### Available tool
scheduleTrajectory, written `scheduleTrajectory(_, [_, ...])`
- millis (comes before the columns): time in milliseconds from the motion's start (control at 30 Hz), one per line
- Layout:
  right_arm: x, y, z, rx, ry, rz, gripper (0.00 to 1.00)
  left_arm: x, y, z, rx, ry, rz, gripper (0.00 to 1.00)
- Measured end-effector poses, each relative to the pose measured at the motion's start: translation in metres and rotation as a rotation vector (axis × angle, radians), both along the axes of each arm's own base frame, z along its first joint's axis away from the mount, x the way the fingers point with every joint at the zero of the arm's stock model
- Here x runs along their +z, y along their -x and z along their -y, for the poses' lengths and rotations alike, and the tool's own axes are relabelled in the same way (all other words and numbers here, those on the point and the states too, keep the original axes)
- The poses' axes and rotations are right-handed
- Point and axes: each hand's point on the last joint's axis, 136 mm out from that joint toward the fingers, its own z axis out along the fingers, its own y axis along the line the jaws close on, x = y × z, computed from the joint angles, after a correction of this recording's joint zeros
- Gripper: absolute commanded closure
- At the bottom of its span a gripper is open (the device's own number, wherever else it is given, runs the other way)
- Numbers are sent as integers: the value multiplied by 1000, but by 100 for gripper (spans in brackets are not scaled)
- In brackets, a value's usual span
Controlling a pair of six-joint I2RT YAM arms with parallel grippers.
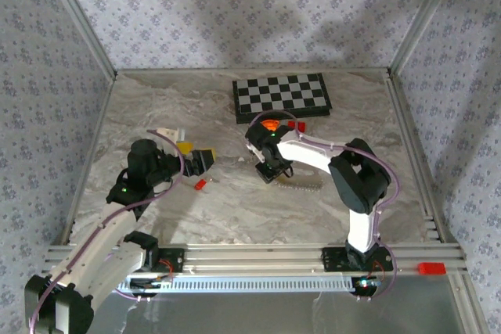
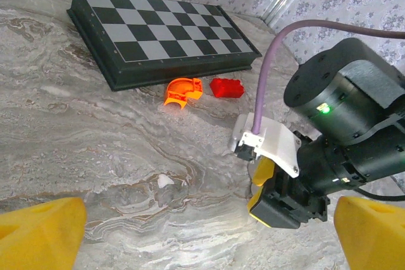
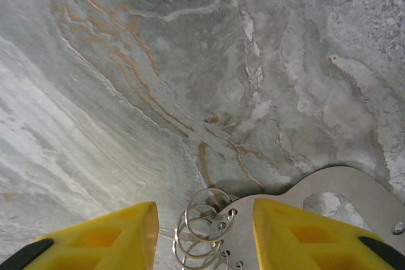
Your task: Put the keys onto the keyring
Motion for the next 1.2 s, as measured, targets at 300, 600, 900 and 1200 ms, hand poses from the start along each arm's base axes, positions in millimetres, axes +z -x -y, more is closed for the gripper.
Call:
scheduleTrajectory(300, [-5,1,4,21,76,9,60,0,0,0,0,0,0,0])
scheduleTrajectory(600, [-7,4,10,28,116,7,61,0,0,0,0,0,0,0])
scheduleTrajectory(900, [-12,5,11,33,135,1,63,0,0,0,0,0,0,0])
scheduleTrajectory(1200, [-12,2,11,42,152,14,70,2,1,0,0,3,6,0])
